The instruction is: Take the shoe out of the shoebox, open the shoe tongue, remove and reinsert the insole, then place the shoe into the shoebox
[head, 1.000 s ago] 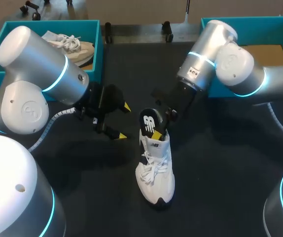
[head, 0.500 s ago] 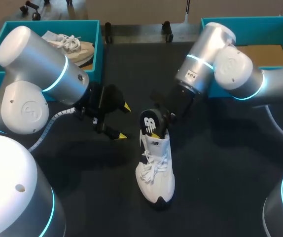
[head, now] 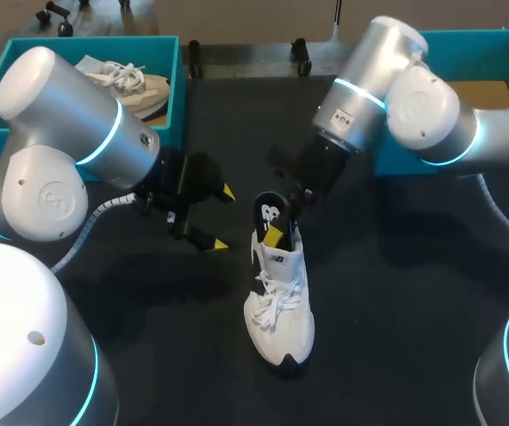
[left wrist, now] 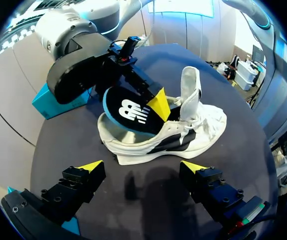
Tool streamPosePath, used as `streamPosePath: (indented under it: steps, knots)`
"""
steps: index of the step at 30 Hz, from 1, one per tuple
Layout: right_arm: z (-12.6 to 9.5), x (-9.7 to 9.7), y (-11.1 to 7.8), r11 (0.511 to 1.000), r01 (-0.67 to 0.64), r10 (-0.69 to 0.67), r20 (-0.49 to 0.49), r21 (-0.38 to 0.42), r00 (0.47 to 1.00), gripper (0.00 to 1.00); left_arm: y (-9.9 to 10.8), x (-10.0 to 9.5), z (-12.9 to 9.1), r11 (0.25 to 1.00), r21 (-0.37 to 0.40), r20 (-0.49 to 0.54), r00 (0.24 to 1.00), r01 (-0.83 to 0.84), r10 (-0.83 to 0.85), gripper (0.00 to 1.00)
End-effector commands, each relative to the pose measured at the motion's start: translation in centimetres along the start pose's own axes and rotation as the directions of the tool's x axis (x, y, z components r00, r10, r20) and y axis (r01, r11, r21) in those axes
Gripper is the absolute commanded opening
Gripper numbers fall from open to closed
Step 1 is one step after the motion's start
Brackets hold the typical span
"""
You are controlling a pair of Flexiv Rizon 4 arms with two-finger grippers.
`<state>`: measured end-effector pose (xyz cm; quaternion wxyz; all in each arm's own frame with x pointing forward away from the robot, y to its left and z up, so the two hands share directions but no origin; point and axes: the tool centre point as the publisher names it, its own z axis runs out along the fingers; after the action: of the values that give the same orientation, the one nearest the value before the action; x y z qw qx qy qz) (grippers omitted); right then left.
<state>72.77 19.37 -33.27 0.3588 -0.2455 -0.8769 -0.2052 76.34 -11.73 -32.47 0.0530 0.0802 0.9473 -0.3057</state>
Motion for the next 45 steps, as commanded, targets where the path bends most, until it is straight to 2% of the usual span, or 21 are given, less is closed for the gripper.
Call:
streamPosePath:
  steps: [1, 2, 9, 16, 22, 24, 27, 34, 35, 36, 41, 45]
  knots:
    - [-0.2, 0.0, -0.2, 1.000, 0.003, -0.003, 0.006, -0.010, 1.000, 0.17, -0.1, 0.1, 0.0, 1.000, -0.004, 0.002, 1.000, -0.001, 0.001, 1.00]
    - [-0.2, -0.1, -0.2, 1.000, 0.006, -0.006, 0.000, -0.010, 1.000, 0.00, -0.1, 0.1, 0.0, 1.000, -0.004, 0.002, 1.000, -0.001, 0.001, 1.00]
    - [-0.4, -1.1, 0.1, 0.999, 0.028, -0.028, -0.026, -0.019, 0.999, 0.00, -0.1, 0.1, 0.0, 1.000, -0.004, 0.002, 1.000, -0.001, 0.001, 1.00]
    - [0.8, -2.0, -0.4, 0.997, 0.071, -0.071, -0.087, -0.013, 0.994, 0.00, -0.1, 0.1, 0.0, 1.000, -0.004, 0.002, 1.000, -0.001, 0.001, 1.00]
    - [1.6, -1.4, -1.1, 0.998, 0.064, -0.064, -0.092, 0.001, 0.994, 0.00, -0.1, 0.1, 0.0, 1.000, -0.004, 0.002, 1.000, -0.001, 0.001, 1.00]
    - [1.9, -1.2, -1.5, 0.998, 0.057, -0.059, -0.108, -0.024, 0.992, 0.00, -0.1, 0.1, 0.0, 1.000, -0.004, 0.002, 1.000, -0.001, 0.001, 1.00]
    - [2.6, -1.0, -2.1, 0.999, 0.043, -0.045, -0.115, -0.018, 0.992, 0.00, -0.1, 0.1, 0.0, 1.000, -0.004, 0.002, 1.000, -0.001, 0.001, 1.00]
    - [3.3, -1.1, -2.0, 0.999, 0.031, -0.028, -0.116, 0.017, 0.993, 0.00, -0.1, 0.1, 0.0, 1.000, -0.004, 0.002, 1.000, -0.001, 0.001, 1.00]
    - [3.2, -1.1, -1.8, 0.999, 0.034, -0.032, -0.110, 0.016, 0.993, 0.01, -0.1, 0.1, 0.0, 1.000, -0.004, 0.002, 1.000, -0.001, 0.001, 1.00]
    - [3.0, -1.0, -1.6, 0.999, 0.039, -0.037, -0.102, 0.016, 0.994, 0.08, -0.1, 0.1, 0.0, 1.000, -0.004, 0.002, 1.000, -0.001, 0.001, 1.00]
    - [1.9, -0.7, -1.2, 0.998, 0.050, -0.048, -0.065, 0.027, 0.997, 0.27, -0.1, 0.1, 0.0, 1.000, -0.004, 0.002, 1.000, -0.001, 0.001, 1.00]
    - [1.3, -0.4, -1.0, 0.998, 0.054, -0.052, -0.046, 0.026, 0.998, 0.33, -0.1, 0.1, 0.0, 1.000, -0.004, 0.002, 1.000, -0.001, 0.001, 1.00]
